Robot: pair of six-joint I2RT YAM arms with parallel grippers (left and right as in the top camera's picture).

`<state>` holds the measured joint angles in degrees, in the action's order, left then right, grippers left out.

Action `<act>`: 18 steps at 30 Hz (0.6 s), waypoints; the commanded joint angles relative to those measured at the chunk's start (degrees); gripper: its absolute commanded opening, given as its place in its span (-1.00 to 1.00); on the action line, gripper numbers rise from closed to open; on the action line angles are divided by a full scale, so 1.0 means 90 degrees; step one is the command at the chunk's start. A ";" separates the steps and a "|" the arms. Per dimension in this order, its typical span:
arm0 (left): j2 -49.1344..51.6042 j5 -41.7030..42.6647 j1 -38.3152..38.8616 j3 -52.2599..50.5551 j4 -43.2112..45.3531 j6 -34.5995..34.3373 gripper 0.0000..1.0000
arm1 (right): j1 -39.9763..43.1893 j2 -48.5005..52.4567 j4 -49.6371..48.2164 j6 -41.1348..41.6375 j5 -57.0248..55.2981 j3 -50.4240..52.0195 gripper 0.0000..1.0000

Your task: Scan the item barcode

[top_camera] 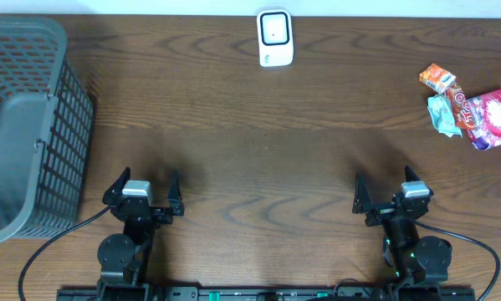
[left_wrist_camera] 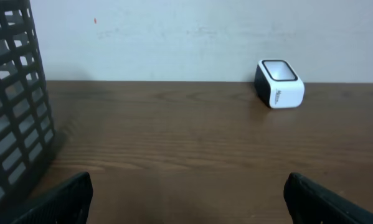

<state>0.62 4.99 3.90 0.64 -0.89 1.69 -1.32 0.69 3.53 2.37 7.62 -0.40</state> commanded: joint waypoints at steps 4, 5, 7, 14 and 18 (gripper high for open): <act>-0.0061 0.0114 0.0005 -0.0046 -0.0306 0.0260 0.96 | -0.0015 -0.0041 0.0022 0.0066 -0.0056 0.0010 0.99; -0.0061 0.0114 0.0005 -0.0046 -0.0306 0.0260 0.96 | -0.0015 -0.0041 0.0022 0.0063 -0.0056 0.0010 0.99; -0.0061 0.0104 0.0005 -0.0046 -0.0308 0.0262 0.96 | -0.0015 -0.0041 0.0022 0.0066 -0.0053 0.0010 0.98; -0.0061 -0.0386 0.0005 -0.0046 -0.0362 -0.0517 0.96 | -0.0015 -0.0041 0.0022 0.0063 -0.0056 0.0010 0.99; -0.0061 -0.0386 0.0005 -0.0046 -0.0369 -0.0551 0.96 | -0.0015 -0.0041 0.0022 0.0063 -0.0056 0.0010 0.99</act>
<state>0.62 3.05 3.90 0.84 -1.45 -1.02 -1.32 0.69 3.53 2.37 7.62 -0.40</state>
